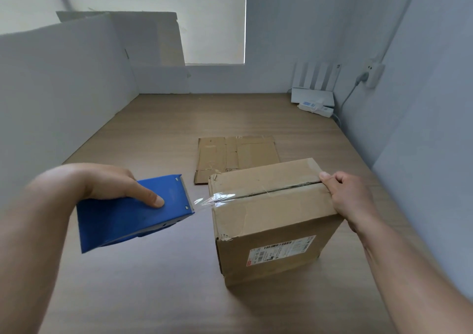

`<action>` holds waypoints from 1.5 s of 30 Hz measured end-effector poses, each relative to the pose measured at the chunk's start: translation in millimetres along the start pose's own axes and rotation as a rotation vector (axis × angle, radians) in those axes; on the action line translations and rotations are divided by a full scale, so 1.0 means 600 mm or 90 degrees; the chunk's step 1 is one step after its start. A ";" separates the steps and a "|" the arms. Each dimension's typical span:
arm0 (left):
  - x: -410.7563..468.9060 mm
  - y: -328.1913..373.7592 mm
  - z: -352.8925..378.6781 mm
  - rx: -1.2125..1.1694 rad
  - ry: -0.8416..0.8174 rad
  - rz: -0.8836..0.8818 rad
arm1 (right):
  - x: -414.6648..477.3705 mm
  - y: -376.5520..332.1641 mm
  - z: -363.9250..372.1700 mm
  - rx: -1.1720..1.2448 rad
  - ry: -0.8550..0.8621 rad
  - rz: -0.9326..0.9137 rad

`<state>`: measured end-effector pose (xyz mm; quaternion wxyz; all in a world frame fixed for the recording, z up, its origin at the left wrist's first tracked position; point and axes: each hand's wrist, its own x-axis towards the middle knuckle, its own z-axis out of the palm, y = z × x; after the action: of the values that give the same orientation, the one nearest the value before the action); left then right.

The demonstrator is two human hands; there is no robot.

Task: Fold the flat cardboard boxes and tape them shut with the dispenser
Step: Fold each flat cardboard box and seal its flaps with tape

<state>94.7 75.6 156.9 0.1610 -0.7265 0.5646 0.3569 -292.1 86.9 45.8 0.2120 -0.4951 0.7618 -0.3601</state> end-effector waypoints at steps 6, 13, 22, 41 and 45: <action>0.033 0.056 0.026 0.050 0.020 -0.036 | -0.006 0.002 -0.002 -0.015 -0.001 -0.004; 0.111 0.052 0.113 0.320 0.196 -0.102 | -0.006 -0.005 -0.001 -0.019 0.004 0.002; 0.179 -0.008 0.274 0.163 0.312 -0.055 | -0.009 -0.007 0.006 -0.042 0.009 0.002; 0.020 0.240 0.272 -0.065 0.461 0.102 | -0.006 -0.007 0.003 -0.069 0.011 -0.023; 0.029 0.222 0.254 -0.190 0.412 0.043 | -0.006 -0.003 0.003 -0.069 0.006 -0.028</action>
<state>-79.5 119.2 61.4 -0.1457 -0.7983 0.5519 0.1920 -288.2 89.1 45.9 0.1736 -0.5208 0.7701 -0.3250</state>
